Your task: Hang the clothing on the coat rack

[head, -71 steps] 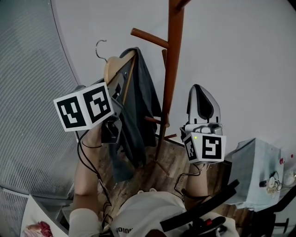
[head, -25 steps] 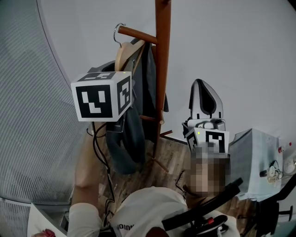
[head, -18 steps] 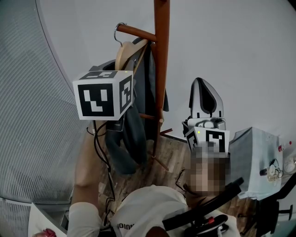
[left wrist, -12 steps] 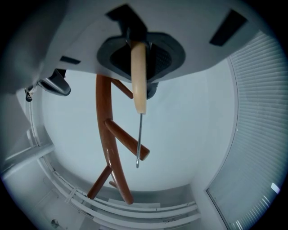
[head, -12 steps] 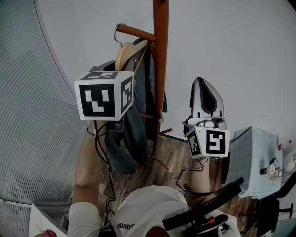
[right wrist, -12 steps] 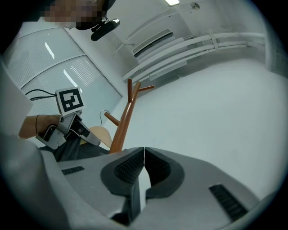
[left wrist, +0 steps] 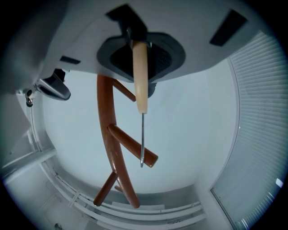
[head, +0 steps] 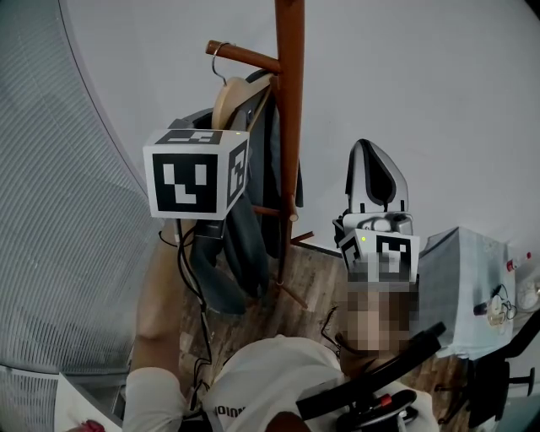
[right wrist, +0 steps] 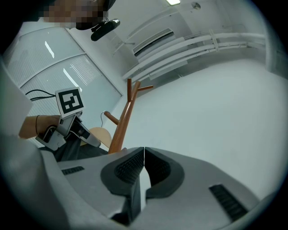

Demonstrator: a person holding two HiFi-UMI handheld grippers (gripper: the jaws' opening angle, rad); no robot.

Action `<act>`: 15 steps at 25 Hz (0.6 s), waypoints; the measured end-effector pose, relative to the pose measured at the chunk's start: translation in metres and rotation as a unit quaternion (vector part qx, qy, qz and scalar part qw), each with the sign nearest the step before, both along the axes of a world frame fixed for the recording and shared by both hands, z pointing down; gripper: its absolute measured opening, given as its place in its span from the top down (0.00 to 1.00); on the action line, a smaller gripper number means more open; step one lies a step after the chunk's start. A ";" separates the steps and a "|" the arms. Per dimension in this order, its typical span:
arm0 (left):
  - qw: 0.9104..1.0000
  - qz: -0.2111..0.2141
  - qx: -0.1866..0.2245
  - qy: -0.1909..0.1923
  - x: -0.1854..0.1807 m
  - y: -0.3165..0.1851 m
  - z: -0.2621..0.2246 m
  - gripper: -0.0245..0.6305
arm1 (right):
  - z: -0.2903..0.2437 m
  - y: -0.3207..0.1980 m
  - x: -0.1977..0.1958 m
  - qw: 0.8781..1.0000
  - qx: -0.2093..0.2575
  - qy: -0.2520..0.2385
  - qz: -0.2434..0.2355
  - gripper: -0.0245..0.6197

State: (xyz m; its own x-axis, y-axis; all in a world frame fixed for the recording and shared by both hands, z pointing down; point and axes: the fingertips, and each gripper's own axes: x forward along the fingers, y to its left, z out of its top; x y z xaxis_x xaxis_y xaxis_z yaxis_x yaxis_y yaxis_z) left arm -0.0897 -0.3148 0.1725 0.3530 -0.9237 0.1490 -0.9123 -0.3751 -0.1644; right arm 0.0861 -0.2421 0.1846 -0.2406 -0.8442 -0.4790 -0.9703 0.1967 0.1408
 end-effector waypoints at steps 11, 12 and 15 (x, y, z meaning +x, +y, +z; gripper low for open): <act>1.000 0.016 -0.003 -0.020 0.011 -0.001 0.006 0.88 | 0.002 0.001 0.006 1.000 -0.002 -0.002 0.009 0.93; 1.000 0.017 -0.004 -0.021 0.012 -0.001 0.007 0.88 | 0.003 0.001 0.007 1.000 -0.002 -0.002 0.010 0.93; 0.999 0.019 -0.004 -0.027 0.015 0.000 0.010 0.88 | 0.004 0.001 0.008 1.000 -0.004 -0.002 0.010 0.93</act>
State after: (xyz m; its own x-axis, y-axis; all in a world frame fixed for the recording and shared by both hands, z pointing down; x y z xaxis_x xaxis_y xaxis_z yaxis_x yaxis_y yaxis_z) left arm -0.0749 -0.3152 0.1820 0.3782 -0.9087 0.1766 -0.8877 -0.4101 -0.2093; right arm 0.0940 -0.2408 0.1884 -0.2216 -0.8525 -0.4734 -0.9746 0.1780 0.1358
